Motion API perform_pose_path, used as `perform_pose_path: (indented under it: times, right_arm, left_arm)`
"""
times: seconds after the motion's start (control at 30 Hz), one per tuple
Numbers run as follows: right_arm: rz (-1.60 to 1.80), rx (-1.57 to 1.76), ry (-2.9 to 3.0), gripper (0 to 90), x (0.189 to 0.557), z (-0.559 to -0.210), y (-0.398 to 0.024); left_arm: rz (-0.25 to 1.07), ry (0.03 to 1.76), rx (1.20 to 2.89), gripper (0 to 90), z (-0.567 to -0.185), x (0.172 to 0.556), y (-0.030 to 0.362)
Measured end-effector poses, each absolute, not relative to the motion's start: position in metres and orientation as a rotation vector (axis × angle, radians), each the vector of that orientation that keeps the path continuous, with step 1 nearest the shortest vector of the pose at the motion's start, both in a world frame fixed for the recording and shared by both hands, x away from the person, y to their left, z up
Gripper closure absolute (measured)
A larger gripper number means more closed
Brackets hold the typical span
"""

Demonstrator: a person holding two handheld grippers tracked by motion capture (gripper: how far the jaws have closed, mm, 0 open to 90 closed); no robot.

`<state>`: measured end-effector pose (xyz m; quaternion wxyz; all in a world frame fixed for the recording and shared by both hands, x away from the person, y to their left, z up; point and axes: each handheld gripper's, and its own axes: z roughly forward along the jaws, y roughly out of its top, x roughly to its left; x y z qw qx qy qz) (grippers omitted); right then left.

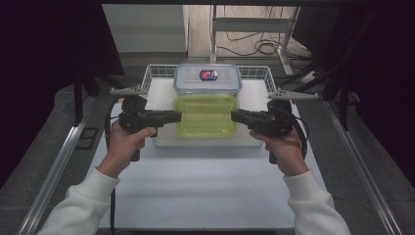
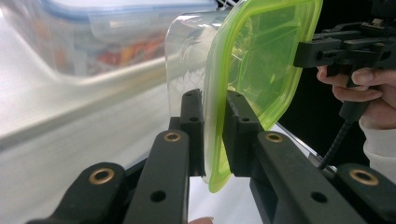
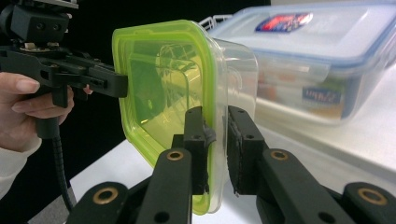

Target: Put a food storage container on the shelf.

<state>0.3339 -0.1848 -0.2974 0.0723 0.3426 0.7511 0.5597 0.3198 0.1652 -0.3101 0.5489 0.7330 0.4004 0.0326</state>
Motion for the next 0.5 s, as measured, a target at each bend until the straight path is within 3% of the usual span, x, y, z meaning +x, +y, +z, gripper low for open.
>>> perform_pose_path:
  times: [0.5]
  right_arm:
    - [1.686,1.033,2.212,79.2,0.372,-0.247,-0.182]
  left_arm:
    - [0.132,0.933,1.748,80.0,-0.253,0.362,0.166]
